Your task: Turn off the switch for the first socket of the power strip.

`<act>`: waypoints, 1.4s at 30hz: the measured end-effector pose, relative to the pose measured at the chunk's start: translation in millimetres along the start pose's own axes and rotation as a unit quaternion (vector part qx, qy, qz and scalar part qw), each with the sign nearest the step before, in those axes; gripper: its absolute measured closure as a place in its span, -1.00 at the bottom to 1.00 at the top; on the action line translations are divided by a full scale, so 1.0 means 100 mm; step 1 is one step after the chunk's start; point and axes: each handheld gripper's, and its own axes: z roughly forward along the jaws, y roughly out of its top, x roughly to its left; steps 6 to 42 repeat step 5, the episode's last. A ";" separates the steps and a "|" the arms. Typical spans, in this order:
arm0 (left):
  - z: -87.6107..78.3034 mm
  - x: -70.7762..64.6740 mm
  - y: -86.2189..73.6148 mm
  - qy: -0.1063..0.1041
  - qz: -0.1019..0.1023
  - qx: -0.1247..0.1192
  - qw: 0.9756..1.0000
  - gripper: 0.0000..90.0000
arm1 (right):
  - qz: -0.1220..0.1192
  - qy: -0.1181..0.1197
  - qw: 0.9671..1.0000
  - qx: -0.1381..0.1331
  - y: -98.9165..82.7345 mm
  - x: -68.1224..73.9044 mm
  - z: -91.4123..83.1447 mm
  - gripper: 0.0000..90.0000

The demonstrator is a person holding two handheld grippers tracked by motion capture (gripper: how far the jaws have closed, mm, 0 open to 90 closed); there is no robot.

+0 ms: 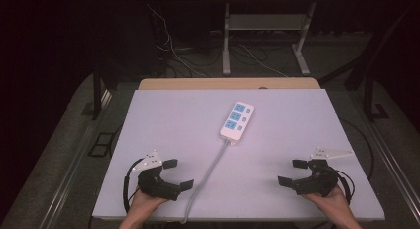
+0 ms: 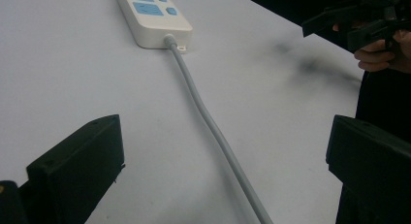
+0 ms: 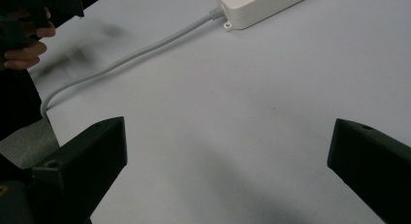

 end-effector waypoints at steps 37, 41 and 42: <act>0.00 0.01 0.00 0.001 -0.001 0.001 1.000 -1.00 | -0.002 -0.002 1.000 -0.004 -0.06 0.00 -0.01 -0.99; 0.00 0.01 0.00 0.001 -0.001 0.001 1.000 -1.00 | -0.002 -0.002 1.000 -0.004 -0.06 0.00 -0.01 -0.99; 0.00 0.01 0.00 0.001 -0.001 0.001 1.000 -1.00 | -0.002 -0.002 1.000 -0.004 -0.06 0.00 -0.01 -0.99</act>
